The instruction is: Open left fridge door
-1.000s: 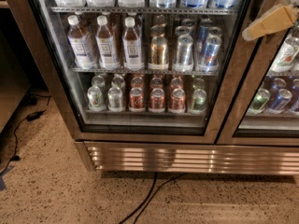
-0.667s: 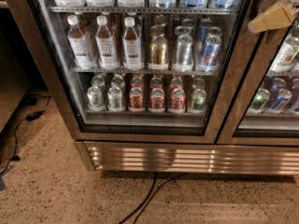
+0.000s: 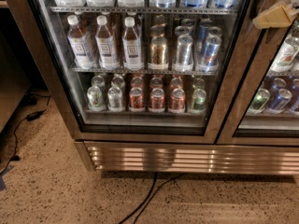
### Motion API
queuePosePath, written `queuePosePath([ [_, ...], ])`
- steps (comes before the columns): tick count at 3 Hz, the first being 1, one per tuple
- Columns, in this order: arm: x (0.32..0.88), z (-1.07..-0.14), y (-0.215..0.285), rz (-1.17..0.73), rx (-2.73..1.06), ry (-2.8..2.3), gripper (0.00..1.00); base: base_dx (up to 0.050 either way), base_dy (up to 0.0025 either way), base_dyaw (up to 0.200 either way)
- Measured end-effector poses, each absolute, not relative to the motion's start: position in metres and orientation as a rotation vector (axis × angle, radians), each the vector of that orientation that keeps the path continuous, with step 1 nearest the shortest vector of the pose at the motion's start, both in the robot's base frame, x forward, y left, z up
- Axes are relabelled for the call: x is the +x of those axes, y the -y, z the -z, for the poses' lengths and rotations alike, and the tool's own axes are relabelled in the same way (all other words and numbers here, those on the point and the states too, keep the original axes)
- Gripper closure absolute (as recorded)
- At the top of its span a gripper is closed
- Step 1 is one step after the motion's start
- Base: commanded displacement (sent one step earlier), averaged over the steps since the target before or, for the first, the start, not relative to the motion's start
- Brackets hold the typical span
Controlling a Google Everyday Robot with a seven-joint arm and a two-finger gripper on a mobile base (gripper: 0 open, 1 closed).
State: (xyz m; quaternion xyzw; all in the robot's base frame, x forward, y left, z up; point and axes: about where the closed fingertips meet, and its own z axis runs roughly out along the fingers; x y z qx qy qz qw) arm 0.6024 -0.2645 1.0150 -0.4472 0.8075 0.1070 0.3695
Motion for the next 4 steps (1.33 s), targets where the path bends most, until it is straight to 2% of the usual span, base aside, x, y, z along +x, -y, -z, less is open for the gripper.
queuePosePath([
  [4,0.610,-1.016,0.278,-0.275,-1.148,-2.072,1.00,0.000,0.00000,0.000],
])
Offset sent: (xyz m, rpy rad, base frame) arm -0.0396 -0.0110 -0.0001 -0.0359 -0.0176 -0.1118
